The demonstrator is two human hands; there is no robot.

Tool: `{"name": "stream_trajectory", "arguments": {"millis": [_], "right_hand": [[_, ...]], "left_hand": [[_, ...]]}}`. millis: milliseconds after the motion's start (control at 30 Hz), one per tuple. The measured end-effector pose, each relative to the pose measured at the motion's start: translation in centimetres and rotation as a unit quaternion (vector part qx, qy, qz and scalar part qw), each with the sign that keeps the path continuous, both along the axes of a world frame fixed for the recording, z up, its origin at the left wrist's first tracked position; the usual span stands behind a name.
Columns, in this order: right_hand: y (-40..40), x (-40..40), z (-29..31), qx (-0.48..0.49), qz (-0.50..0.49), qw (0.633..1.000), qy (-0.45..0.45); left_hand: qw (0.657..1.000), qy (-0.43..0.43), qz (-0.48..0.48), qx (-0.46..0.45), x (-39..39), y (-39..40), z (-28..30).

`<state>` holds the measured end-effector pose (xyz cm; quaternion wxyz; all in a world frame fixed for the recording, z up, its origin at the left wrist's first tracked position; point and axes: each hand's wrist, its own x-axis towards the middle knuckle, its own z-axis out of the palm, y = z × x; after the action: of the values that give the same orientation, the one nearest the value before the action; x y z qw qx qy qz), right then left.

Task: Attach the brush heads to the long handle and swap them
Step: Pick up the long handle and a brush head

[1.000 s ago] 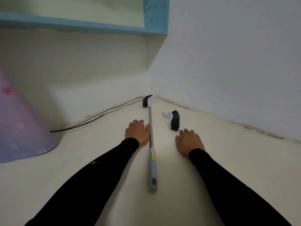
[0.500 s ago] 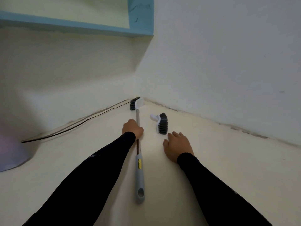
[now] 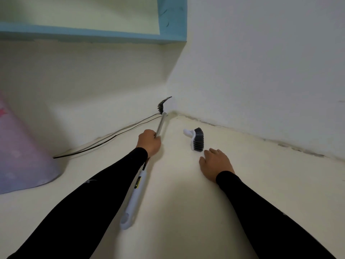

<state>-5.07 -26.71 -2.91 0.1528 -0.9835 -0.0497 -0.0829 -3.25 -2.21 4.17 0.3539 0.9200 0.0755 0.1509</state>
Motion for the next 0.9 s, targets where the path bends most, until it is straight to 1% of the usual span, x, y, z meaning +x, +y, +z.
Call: {"name": "stream_trajectory", "arguments": {"millis": [167,433,533,600,633,700,767,800,900], "right_hand": [[-0.1,-0.1,0.3,-0.007,0.003,1.000,0.001],[-0.2,-0.2,0.4,-0.015,0.007,1.000,0.011],[-0.3,-0.1,0.6,-0.011,0.009,1.000,0.023],[-0.3,-0.2,0.9,0.009,0.007,0.999,0.035],[-0.3,-0.4,1.0,0.036,0.005,0.999,0.038],[-0.4,-0.7,1.5,0.140,-0.004,0.990,0.034],[-0.3,-1.0,2.4,0.273,-0.021,0.962,0.022],[-0.3,-0.9,2.9,0.323,-0.031,0.946,0.015],[-0.3,-0.5,4.3,0.412,-0.040,0.910,-0.004]], "left_hand": [[0.994,-0.027,-0.075,0.074,-2.4,2.9,0.7],[0.983,-0.004,-0.145,0.115,-5.2,6.2,-0.9],[0.984,-0.012,-0.153,0.092,-6.0,6.9,-1.2],[0.985,-0.019,-0.160,0.064,-6.5,7.2,-1.1],[0.985,-0.021,-0.164,0.045,-6.7,7.2,-1.0],[0.984,-0.022,-0.177,-0.003,-7.2,7.3,-0.6],[0.979,-0.015,-0.198,-0.041,-7.6,7.4,0.0],[0.976,-0.011,-0.210,-0.050,-7.8,7.5,0.4],[0.972,0.010,-0.229,-0.057,-8.4,7.7,1.2]]}}
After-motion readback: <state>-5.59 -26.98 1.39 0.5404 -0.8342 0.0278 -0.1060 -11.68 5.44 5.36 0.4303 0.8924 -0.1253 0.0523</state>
